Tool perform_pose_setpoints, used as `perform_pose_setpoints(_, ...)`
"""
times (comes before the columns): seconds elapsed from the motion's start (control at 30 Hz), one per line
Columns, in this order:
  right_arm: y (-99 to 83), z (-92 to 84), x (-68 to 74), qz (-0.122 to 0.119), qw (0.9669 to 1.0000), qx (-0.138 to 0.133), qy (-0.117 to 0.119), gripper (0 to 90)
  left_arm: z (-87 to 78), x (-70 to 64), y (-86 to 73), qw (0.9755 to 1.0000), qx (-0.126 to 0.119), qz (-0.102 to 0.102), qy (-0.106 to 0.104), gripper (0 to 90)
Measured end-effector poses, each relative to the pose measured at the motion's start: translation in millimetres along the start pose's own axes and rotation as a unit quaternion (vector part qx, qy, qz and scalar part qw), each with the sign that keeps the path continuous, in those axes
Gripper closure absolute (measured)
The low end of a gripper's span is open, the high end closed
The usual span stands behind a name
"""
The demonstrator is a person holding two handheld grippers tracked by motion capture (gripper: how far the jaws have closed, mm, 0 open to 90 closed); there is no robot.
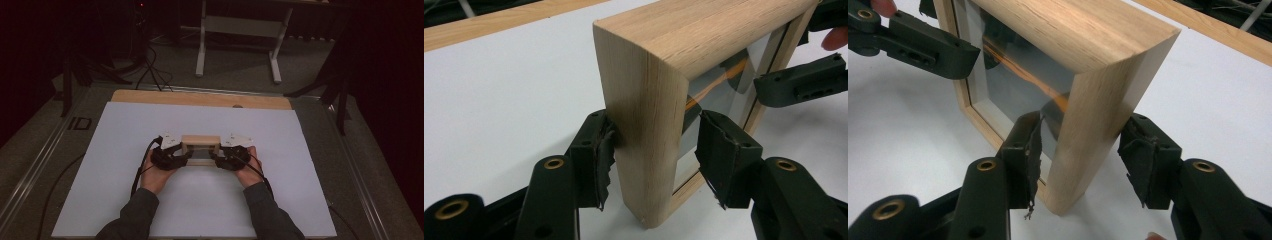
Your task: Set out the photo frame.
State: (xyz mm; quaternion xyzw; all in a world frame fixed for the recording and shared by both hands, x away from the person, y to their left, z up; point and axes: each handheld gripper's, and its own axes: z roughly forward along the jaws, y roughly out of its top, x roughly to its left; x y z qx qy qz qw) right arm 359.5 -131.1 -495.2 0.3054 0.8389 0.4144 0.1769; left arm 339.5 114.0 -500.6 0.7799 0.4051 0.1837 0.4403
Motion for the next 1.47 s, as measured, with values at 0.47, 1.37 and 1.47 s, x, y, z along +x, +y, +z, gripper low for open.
perform_pose_setpoints(0.47,-1.8,3.1,-5.0,0.033,0.9993,0.002,0.018,37.7,4.1,8.9,-1.8,0.9994,-0.001,-0.034,-0.010,38.7)
perform_pose_setpoints(1.37,0.5,-29.3,-14.8,0.057,0.9980,-0.026,0.010,30.0,-45.3,21.5,1.2,0.9984,-0.033,-0.033,0.033,35.6)
perform_pose_setpoints(1.47,-1.1,-33.1,-16.7,0.057,0.9980,-0.028,0.007,29.6,-52.1,27.6,-3.7,0.9979,-0.028,-0.039,0.043,35.6)
